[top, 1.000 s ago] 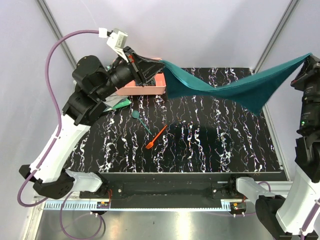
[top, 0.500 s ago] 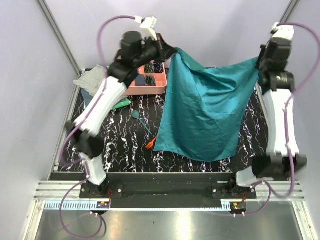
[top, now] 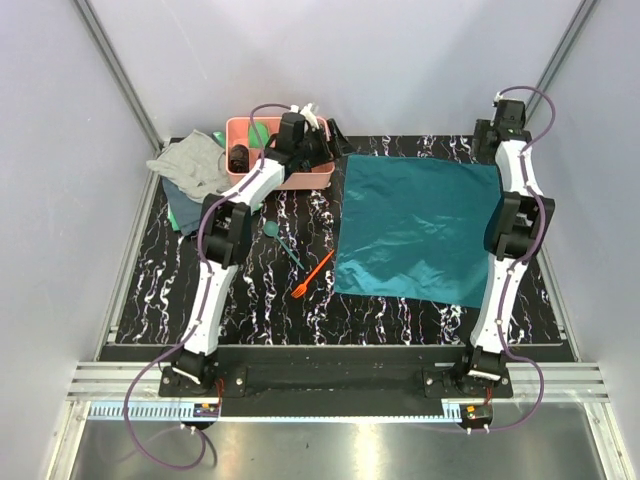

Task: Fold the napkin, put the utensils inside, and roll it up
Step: Flatten the napkin out, then fold the napkin

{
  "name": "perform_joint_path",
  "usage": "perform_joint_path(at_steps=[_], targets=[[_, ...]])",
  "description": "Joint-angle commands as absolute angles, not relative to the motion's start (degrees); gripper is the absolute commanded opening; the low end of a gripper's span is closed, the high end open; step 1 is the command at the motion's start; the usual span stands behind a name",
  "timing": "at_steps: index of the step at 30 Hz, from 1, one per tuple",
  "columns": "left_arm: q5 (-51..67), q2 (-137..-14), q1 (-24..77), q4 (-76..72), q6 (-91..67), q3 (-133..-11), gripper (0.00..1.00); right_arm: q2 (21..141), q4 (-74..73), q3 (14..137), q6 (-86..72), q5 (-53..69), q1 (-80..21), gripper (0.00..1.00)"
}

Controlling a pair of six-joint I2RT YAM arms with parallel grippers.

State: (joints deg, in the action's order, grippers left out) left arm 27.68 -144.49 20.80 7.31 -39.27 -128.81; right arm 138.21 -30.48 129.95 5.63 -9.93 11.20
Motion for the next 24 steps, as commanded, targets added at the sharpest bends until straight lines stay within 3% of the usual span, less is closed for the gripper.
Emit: perform_joint_path(at_steps=[1,3,4,5,10,17,24], targets=[[30.0,-129.7,23.4,-9.5,-35.9,-119.7,0.99,134.1,-35.9,135.9,4.0,-0.8,10.9,0.8],[29.6,-124.4,24.1,-9.2,-33.3,-116.9,0.99,128.9,-35.8,129.7,2.1,1.9,10.9,0.83],[29.5,-121.1,24.8,-8.4,-32.5,-115.1,0.99,126.8,-35.8,127.4,1.3,5.9,10.8,0.93],[29.4,-119.6,25.3,-7.3,-31.7,-114.1,0.99,124.7,-35.7,121.9,0.4,8.2,10.8,0.95],[24.0,-105.6,25.8,2.3,-28.3,-101.9,0.99,106.6,-30.9,99.2,-2.8,10.4,3.6,0.96],[16.3,-83.9,23.1,16.4,-20.9,-83.2,0.99,89.1,-28.0,71.4,-10.9,10.6,-14.6,0.8],[13.3,-68.0,14.6,28.2,-13.0,-68.7,0.99,86.5,-26.1,63.3,-16.8,7.7,-32.6,0.6]])
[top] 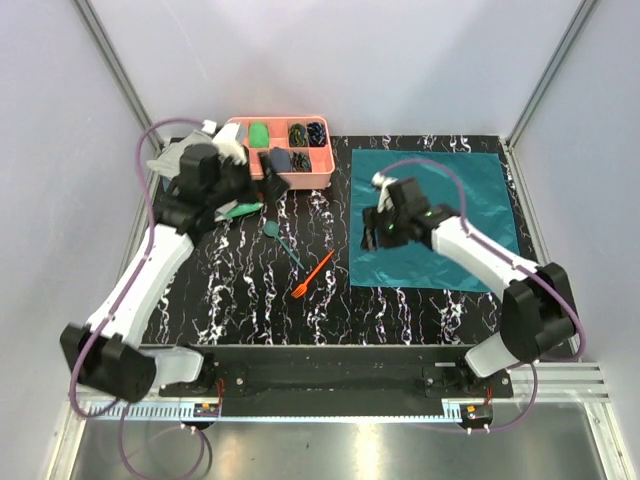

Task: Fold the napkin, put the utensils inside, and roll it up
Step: Fold the napkin

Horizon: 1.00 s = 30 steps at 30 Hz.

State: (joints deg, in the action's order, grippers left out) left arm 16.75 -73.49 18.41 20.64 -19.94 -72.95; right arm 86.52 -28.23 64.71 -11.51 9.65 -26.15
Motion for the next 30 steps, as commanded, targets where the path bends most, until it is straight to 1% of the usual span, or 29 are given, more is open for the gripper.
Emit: perform_joint_path(at_steps=[1,3,6,13,14,16,23,30], targets=[[13.0,-66.5,14.0,29.0,-11.9,-67.9,0.99,87.2,-26.1,63.2,-17.1,6.7,-34.1,0.57],[11.1,-64.8,12.6,30.2,-8.6,-65.7,0.99,89.6,-26.1,63.2,-17.4,3.9,-38.2,0.55],[7.1,-63.9,12.3,29.9,-7.2,-63.6,0.99,93.1,-26.3,63.7,-17.1,1.2,-41.6,0.54],[4.1,-63.8,11.4,27.9,-6.2,-60.6,0.99,99.6,-27.2,66.4,-16.2,-4.2,-45.2,0.49],[4.0,-63.5,11.4,27.4,-6.2,-59.6,0.99,100.5,-27.4,66.6,-16.1,-4.8,-45.4,0.46],[3.9,-62.8,11.3,27.1,-6.1,-58.7,0.99,101.5,-27.6,67.1,-15.9,-6.2,-45.7,0.43],[2.8,-61.5,11.2,26.7,-5.9,-57.6,0.99,104.1,-28.3,67.8,-14.4,-8.1,-46.1,0.42],[2.7,-61.6,11.2,26.6,-5.9,-57.6,0.99,105.3,-28.6,67.5,-13.9,-7.6,-46.3,0.36]])
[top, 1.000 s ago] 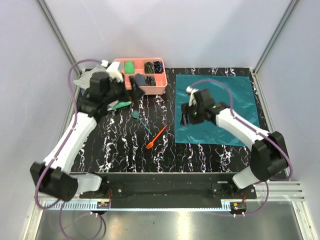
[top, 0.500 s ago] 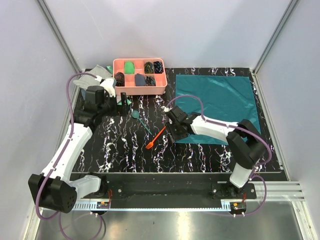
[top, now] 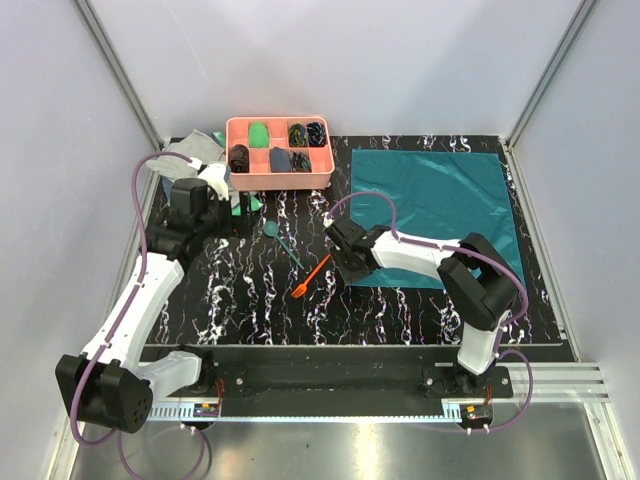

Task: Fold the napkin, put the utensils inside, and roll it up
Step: Fold the napkin

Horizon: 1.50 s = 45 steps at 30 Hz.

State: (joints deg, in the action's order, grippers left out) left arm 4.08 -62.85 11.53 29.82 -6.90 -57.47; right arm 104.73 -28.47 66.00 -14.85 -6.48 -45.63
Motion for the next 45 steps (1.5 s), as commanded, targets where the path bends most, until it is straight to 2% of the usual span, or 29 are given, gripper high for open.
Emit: perform_joint_path(at_steps=[1,4,11,16,24,30,39,45], targets=[[2.7,-61.7,11.1,26.6,-6.0,-57.6,0.99,105.4,-28.6,67.3,-13.9,-7.6,-46.4,0.33],[3.1,-61.9,11.1,26.6,-6.1,-57.6,0.99,106.0,-28.7,67.1,-13.7,-6.9,-46.4,0.29],[3.2,-61.7,11.0,26.6,-6.2,-57.6,0.99,107.7,-28.7,65.9,-14.1,-5.7,-46.4,0.08],[3.1,-61.4,10.9,26.5,-6.2,-57.7,0.99,106.4,-30.0,65.7,-14.9,-4.4,-46.7,0.0],[2.7,-61.0,10.9,26.6,-6.2,-57.3,0.99,102.2,-32.1,68.2,-20.0,2.7,-49.1,0.0],[3.0,-61.3,10.8,26.6,-6.4,-57.4,0.99,97.7,-35.8,70.9,-17.3,-5.2,-47.6,0.0],[3.6,-61.3,10.8,26.5,-6.7,-57.1,0.99,98.4,-38.1,73.2,-8.9,-11.9,-32.0,0.0],[3.4,-61.5,10.8,26.6,-6.7,-57.0,0.99,105.9,-36.7,78.8,-3.7,-14.5,-22.4,0.0]])
